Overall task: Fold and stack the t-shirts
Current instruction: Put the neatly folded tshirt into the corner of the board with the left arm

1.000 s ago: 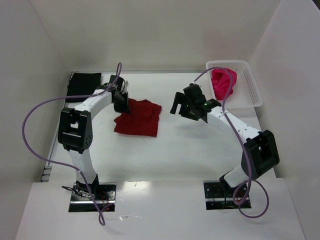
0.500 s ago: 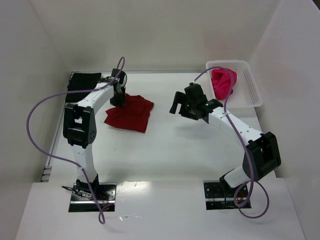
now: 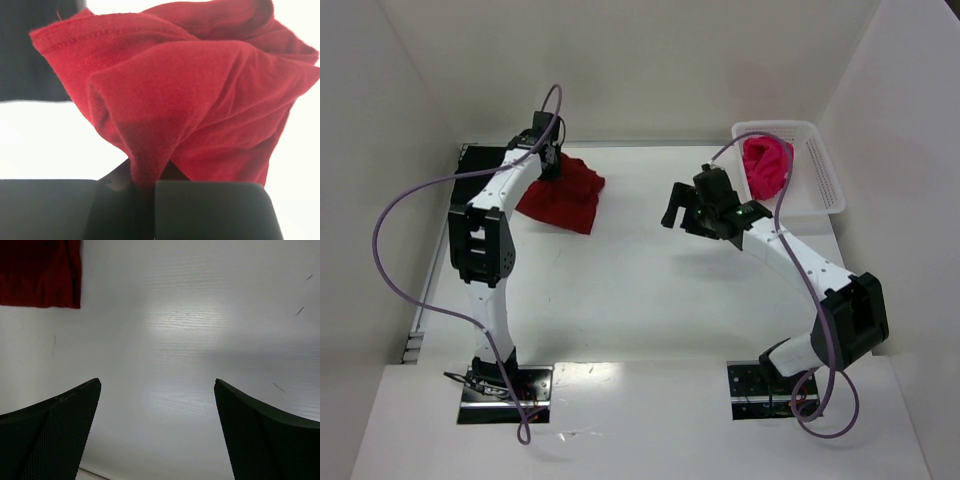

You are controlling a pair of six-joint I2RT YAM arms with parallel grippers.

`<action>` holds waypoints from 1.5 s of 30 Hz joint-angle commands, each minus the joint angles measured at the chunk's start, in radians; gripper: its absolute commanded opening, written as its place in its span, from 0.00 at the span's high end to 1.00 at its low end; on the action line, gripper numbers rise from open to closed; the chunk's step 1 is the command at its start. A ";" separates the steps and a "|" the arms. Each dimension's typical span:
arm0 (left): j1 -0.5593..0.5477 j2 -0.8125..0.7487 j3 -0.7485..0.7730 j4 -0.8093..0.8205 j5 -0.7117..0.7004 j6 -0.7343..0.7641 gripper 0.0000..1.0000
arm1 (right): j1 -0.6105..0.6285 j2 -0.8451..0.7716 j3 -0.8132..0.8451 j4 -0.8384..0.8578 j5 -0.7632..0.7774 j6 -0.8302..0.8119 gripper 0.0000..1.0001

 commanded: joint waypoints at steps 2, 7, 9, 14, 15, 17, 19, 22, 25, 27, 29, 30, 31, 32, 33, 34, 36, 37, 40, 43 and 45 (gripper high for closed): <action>0.023 0.038 0.162 0.047 -0.047 0.054 1.00 | -0.004 -0.087 -0.034 0.026 0.031 -0.027 0.00; 0.041 0.047 0.272 0.058 -0.001 0.054 1.00 | -0.013 -0.098 -0.043 0.026 0.040 -0.061 0.00; 0.063 0.056 0.292 0.058 0.039 0.031 1.00 | -0.013 -0.089 -0.034 0.037 0.040 -0.079 0.00; 0.141 0.137 0.410 0.049 0.125 0.044 1.00 | -0.013 -0.066 -0.014 0.048 0.040 -0.079 0.00; 0.164 0.200 0.473 0.020 0.125 0.055 1.00 | -0.013 -0.054 -0.014 0.048 0.040 -0.079 0.00; 0.195 0.266 0.619 -0.034 0.138 0.055 1.00 | -0.013 -0.044 -0.014 0.048 0.040 -0.079 0.00; 0.244 0.312 0.711 -0.101 0.183 0.055 1.00 | -0.013 -0.034 0.000 0.027 0.028 -0.064 0.00; 0.298 0.357 0.794 -0.126 0.195 0.066 1.00 | -0.013 -0.034 0.009 0.011 0.028 -0.040 0.00; 0.356 0.381 0.794 -0.150 0.200 0.080 1.00 | -0.013 -0.015 0.024 -0.001 0.039 -0.017 0.00; 0.384 0.410 0.805 -0.160 0.174 0.080 1.00 | -0.013 0.012 0.055 -0.013 0.039 0.000 0.00; 0.405 0.447 0.841 -0.160 0.105 0.092 1.00 | -0.013 0.031 0.067 -0.013 0.039 0.014 0.00; 0.405 0.461 0.858 -0.160 0.087 0.092 1.00 | -0.013 0.052 0.079 -0.013 0.039 0.026 0.00; 0.419 0.473 0.872 -0.160 0.105 0.092 1.00 | -0.013 0.065 0.092 -0.024 0.039 0.027 0.00; 0.434 0.502 0.886 -0.160 0.105 0.092 1.00 | -0.013 0.075 0.112 -0.024 0.027 0.037 0.00; 0.434 0.518 0.916 -0.160 0.114 0.083 1.00 | -0.013 0.084 0.112 -0.024 0.027 0.037 0.00; 0.445 0.533 0.929 -0.172 0.114 0.083 1.00 | -0.013 0.097 0.122 -0.024 0.027 0.046 0.00; 0.454 0.574 0.940 -0.181 0.103 0.074 1.00 | -0.013 0.097 0.122 -0.035 0.027 0.046 0.00; 0.454 0.585 0.950 -0.181 0.103 0.063 0.96 | -0.013 0.097 0.132 -0.035 0.027 0.056 0.00; 0.463 0.622 0.982 -0.190 0.079 0.028 0.58 | -0.013 0.086 0.122 -0.026 0.027 0.056 0.00; 0.473 0.634 1.006 -0.201 0.079 0.005 0.26 | -0.013 0.077 0.104 -0.015 0.027 0.066 0.00; 0.483 0.634 1.032 -0.201 0.064 -0.017 0.11 | -0.013 0.077 0.104 -0.015 0.027 0.076 0.00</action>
